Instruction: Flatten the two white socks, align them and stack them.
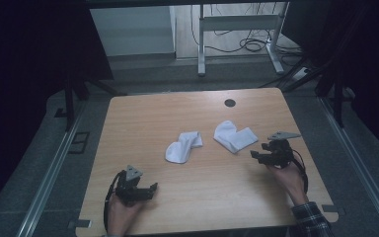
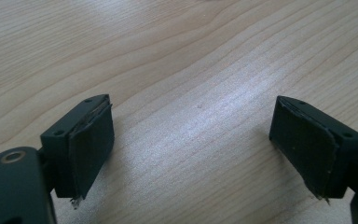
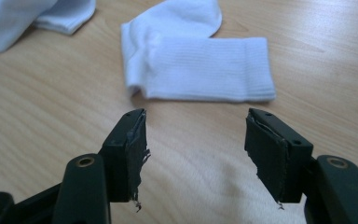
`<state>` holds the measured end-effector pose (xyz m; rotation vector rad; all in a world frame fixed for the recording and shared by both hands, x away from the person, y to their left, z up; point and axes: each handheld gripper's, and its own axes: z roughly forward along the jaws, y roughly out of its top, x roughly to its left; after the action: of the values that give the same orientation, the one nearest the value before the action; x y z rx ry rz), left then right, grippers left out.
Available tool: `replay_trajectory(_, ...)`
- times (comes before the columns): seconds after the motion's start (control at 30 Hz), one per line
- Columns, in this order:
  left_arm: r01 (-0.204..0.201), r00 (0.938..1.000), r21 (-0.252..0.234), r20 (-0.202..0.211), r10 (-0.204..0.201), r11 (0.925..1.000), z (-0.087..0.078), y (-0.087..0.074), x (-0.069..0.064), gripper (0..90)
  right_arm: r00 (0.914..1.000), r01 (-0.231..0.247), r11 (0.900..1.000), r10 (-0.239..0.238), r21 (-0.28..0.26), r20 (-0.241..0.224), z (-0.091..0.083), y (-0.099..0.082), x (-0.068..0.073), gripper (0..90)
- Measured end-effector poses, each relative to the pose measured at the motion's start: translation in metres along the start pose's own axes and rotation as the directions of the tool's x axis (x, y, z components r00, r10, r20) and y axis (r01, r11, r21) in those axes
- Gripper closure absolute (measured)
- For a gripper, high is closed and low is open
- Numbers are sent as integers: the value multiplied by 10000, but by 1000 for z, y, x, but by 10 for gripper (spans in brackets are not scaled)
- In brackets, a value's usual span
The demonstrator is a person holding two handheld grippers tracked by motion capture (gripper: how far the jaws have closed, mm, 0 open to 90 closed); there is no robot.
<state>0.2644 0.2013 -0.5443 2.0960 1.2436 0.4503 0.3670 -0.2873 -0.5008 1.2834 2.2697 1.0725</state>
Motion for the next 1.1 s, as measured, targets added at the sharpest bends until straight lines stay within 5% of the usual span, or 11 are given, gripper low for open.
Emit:
replay_trajectory(0.67, -57, 10000, -11, 5, 57, 10000, 0, 0, 0, 139, 9964, 15, 9989, -56, 478, 848, 40, 38, -20, 428)
replay_trajectory(1.1, -56, 10000, -9, 6, 56, 10000, 0, 0, 0, 139, 9917, -447, 9959, 347, 789, 1241, 70, 34, -38, 420)
